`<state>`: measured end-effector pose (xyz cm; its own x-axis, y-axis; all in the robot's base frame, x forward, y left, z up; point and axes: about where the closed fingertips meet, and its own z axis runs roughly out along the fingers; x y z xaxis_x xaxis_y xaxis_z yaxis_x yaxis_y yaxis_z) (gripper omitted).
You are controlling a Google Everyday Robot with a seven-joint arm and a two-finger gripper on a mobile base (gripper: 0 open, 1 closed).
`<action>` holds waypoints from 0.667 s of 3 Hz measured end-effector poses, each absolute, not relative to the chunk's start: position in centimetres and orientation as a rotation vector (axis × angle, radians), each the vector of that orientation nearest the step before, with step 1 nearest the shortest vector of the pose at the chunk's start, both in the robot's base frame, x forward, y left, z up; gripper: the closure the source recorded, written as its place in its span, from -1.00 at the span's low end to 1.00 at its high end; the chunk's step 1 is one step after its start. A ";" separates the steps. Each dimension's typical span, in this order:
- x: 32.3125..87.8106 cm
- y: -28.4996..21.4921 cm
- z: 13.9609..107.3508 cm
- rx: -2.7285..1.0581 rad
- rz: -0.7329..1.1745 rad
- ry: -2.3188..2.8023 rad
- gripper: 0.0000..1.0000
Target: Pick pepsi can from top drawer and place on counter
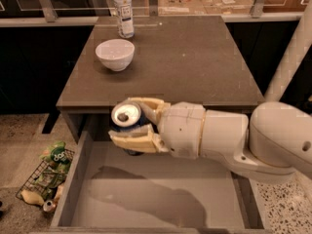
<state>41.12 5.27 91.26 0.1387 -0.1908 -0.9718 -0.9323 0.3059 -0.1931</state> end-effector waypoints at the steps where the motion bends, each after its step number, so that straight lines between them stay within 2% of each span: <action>1: 43.4 5.3 96.5 -1.135 0.631 1.344 1.00; 2: 46.7 4.7 100.7 -1.101 0.532 1.363 1.00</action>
Offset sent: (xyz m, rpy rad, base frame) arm 0.1049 -0.0160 0.1454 -0.0860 -0.1239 -0.2696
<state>46.70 4.68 100.70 0.1974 -0.2820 -0.9389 -0.8437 0.4389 -0.3092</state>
